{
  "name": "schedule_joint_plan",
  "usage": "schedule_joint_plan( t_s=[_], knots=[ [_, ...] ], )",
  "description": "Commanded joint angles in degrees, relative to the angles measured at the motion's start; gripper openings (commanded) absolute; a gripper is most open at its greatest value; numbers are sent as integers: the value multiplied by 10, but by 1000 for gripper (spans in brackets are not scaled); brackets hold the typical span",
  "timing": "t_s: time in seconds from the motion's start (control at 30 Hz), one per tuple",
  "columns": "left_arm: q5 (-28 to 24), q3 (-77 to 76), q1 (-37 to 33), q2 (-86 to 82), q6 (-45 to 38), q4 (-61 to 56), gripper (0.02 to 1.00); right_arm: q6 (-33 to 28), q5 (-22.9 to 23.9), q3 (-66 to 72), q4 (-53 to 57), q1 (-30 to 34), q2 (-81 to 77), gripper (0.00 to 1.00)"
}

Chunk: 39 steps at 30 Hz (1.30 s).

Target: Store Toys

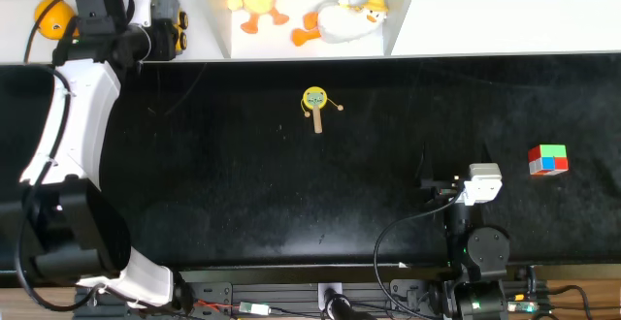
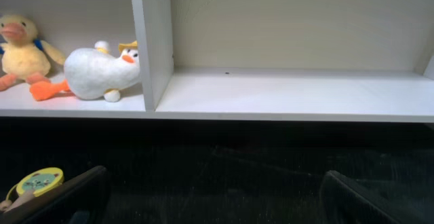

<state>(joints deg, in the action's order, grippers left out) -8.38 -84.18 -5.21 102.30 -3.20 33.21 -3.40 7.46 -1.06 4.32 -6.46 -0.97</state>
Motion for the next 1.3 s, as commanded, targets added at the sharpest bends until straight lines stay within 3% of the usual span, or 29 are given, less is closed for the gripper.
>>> schedule_joint_plan(
  t_s=[0.03, 0.07, 0.37, 0.67, 0.87, 1.03, 1.17, 1.3],
  knots=[
    [-9, -26, 9, 7, 3, -3, 897, 2, -4, 8, -3, 1, -1, 996],
    [-9, -26, 9, 7, 3, -2, 998, 2, -5, 8, -3, 1, -1, 996],
    [30, 94, 11, -84, 0, -19, 998, 2, -4, 8, -3, 1, -1, 996],
    [62, 378, 24, -385, 1, -93, 998, 2, -4, 8, -3, 1, -1, 996],
    [42, 559, 41, -620, 3, -306, 998, 2, -5, 8, -3, 1, -1, 996],
    [73, 719, 85, -752, -1, -459, 998, 2, -4, 8, -3, 1, -1, 993],
    [77, 798, 107, -839, -1, -455, 998, 2, -5, 8, -3, 1, -1, 996],
    [81, 838, 108, -951, 1, -369, 998, 2, -4, 8, -3, 1, -1, 996]
  ],
)
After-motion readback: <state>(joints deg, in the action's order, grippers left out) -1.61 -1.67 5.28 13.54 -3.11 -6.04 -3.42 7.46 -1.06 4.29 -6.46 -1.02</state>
